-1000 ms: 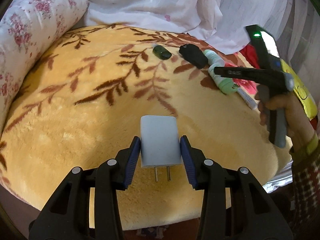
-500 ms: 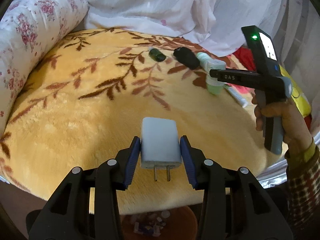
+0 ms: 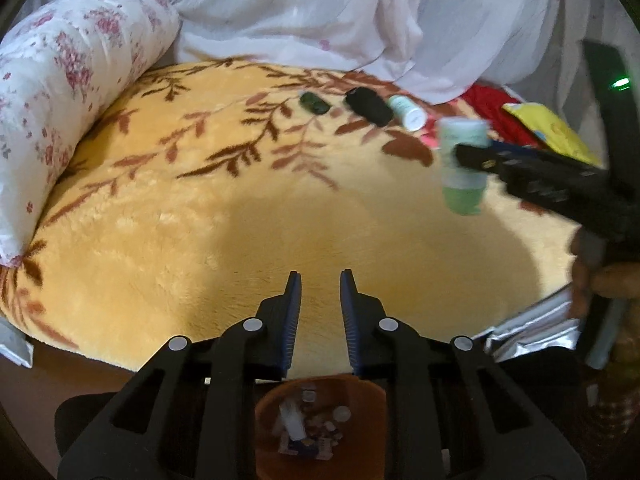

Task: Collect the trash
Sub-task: 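Carry both items over the orange bin and open both tools to drop them, then grasp the dark green spray bottle with the left tool while the right tool grasps the black fuzzy item, then carry both items over the orange bin and open both tools to drop them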

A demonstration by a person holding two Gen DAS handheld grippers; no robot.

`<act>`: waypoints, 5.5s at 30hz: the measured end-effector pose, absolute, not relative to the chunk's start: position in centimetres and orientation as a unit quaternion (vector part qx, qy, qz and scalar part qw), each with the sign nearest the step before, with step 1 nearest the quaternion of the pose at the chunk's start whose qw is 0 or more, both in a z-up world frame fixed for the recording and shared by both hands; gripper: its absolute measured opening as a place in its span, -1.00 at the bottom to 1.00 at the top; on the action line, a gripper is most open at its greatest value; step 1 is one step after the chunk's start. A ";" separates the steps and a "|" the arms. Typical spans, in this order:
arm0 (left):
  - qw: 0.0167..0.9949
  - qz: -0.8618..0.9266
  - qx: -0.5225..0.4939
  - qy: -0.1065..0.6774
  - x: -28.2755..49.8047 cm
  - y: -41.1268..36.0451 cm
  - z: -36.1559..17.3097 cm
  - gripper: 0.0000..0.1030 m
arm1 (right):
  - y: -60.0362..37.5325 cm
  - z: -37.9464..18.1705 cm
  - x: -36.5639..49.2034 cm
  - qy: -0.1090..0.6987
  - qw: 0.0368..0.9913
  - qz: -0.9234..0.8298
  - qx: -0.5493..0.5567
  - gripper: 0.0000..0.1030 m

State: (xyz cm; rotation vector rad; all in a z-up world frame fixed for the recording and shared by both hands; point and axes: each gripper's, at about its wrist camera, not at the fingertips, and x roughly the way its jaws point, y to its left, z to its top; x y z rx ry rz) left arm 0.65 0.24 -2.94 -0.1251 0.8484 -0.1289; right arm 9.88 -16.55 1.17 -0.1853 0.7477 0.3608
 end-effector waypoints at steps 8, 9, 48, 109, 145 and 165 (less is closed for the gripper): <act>0.905 -0.072 -0.075 0.412 -0.2 1.5 -2.6 -0.66 | -16.8 3.1 7.2 0.333 0.918 0.192 -0.096 -0.13; 0.907 -0.073 -0.073 0.409 -0.5 1.4 -2.3 -0.66 | -16.7 3.2 6.5 0.331 0.917 0.203 -0.097 -0.13; 0.919 -0.058 -0.064 0.385 0.8 0.9 0.1 0.07 | -19.4 -2.5 -1.7 0.371 0.893 0.253 -0.030 0.49; 0.927 -0.034 -0.077 0.366 12.1 2.1 -2.8 -0.42 | -14.0 -1.9 29.2 0.364 0.908 0.172 -0.118 0.51; 0.926 -0.067 -0.067 0.364 1.1 2.7 -0.3 -0.43 | -14.9 1.5 8.2 0.349 0.898 0.255 -0.078 -0.06; 0.865 -0.145 -0.014 0.481 -9.5 0.1 -5.7 -0.42 | -15.4 -7.0 -5.1 0.474 0.815 0.319 -0.093 -0.05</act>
